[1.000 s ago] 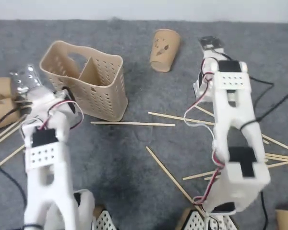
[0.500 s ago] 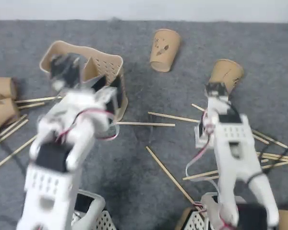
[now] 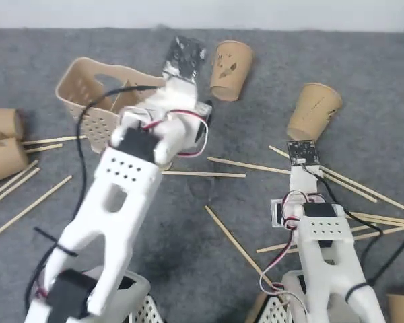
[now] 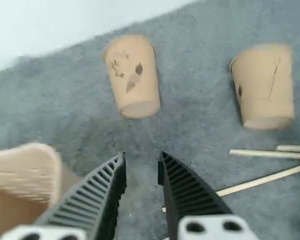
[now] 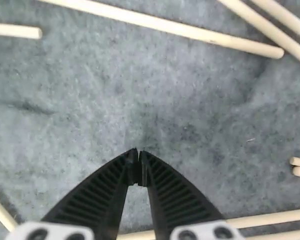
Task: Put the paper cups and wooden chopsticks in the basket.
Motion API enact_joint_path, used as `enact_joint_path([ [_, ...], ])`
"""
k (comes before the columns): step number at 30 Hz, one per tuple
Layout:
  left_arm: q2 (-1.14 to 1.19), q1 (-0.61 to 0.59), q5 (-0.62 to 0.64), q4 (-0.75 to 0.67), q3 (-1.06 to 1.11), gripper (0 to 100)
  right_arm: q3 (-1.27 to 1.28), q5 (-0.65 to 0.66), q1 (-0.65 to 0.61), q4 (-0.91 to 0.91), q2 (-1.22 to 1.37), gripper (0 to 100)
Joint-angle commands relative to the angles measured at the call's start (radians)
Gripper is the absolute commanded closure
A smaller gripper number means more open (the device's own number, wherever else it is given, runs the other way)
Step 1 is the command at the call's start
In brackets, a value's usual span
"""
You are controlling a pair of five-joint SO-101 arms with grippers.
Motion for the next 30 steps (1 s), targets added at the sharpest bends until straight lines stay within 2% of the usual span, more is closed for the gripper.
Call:
enact_joint_path([
  [1, 0.014, 0.025, -0.015, -0.321, 0.202, 90, -0.006, -0.002, -0.004, -0.015, -0.035, 99.0],
  [6, 0.014, 0.078, -0.006, -0.914, 0.506, 90, -0.006, -0.002, -0.004, -0.015, -0.035, 99.0],
  [10, 0.021, 0.160, 0.068, -1.117, 0.639, 90, -0.005, 0.000, -0.004, -0.012, -0.041, 99.0],
  [12, 0.025, 0.186, 0.104, -1.171, 0.651, 90, -0.003, 0.000, -0.002, -0.007, -0.044, 99.0],
  [19, 0.086, 0.252, 0.207, -1.188, 0.576, 90, -0.002, 0.000, 0.005, -0.004, -0.045, 99.1],
  [30, 0.459, 0.302, 0.210, -1.428, 0.509, 90, -0.008, 0.034, -0.005, 0.005, -0.045, 99.0],
])
